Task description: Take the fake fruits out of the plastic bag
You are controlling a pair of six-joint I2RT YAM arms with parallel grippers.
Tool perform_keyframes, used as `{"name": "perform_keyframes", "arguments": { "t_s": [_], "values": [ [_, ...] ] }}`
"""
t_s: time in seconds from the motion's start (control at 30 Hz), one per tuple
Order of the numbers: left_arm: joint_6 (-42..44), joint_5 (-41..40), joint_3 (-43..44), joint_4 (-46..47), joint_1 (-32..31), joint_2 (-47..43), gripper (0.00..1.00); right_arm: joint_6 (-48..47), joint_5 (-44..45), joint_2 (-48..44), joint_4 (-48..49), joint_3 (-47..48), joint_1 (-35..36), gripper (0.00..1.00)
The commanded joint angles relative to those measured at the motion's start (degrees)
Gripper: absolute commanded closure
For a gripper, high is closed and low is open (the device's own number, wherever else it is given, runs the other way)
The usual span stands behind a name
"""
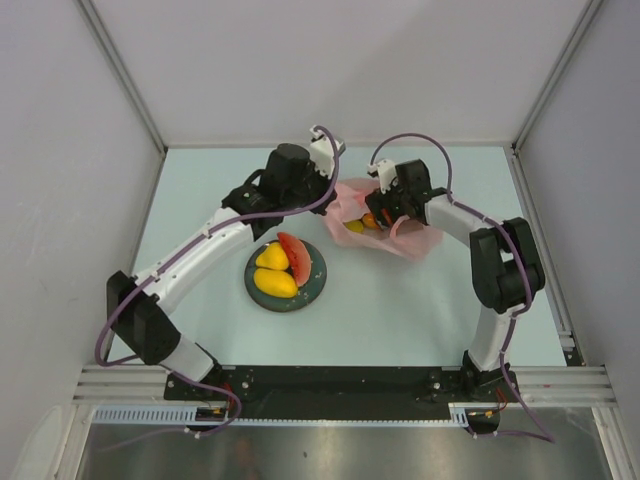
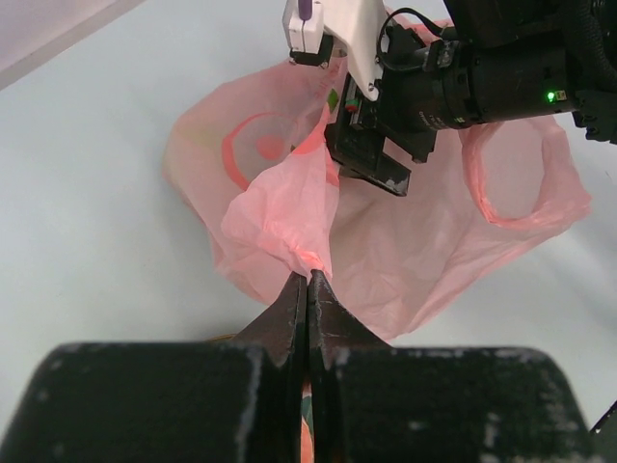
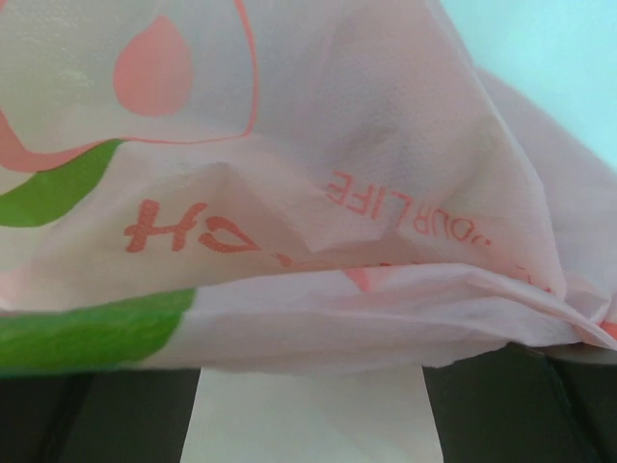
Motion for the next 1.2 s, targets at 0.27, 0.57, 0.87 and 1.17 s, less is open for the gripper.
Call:
{"name": "perform_keyframes", "arguments": {
  "t_s": [0.27,0.57,0.87,1.17],
  "values": [
    [1.1,1.2,3.6,1.6,0.64,3.02,1.0,-6.79,4.12,8.44,4.29,5.17,1.72,0.11],
    [1.1,1.55,4.04,1.69,0.56,4.08,1.0,-5.21,-1.32,5.99,5.35,5.17,-0.21,0.5],
    [1.97,0.84,4.57,2.12,0.55,4.52,1.0,-3.19,-8.44,-2.01,-4.22,4.3,-2.93,0.84],
    [1.89,2.25,5.97,2.13,0.55,4.78,1.0,-3.71,-13.1,-8.25,-8.18,1.31,-3.64,0.9]
  ]
}}
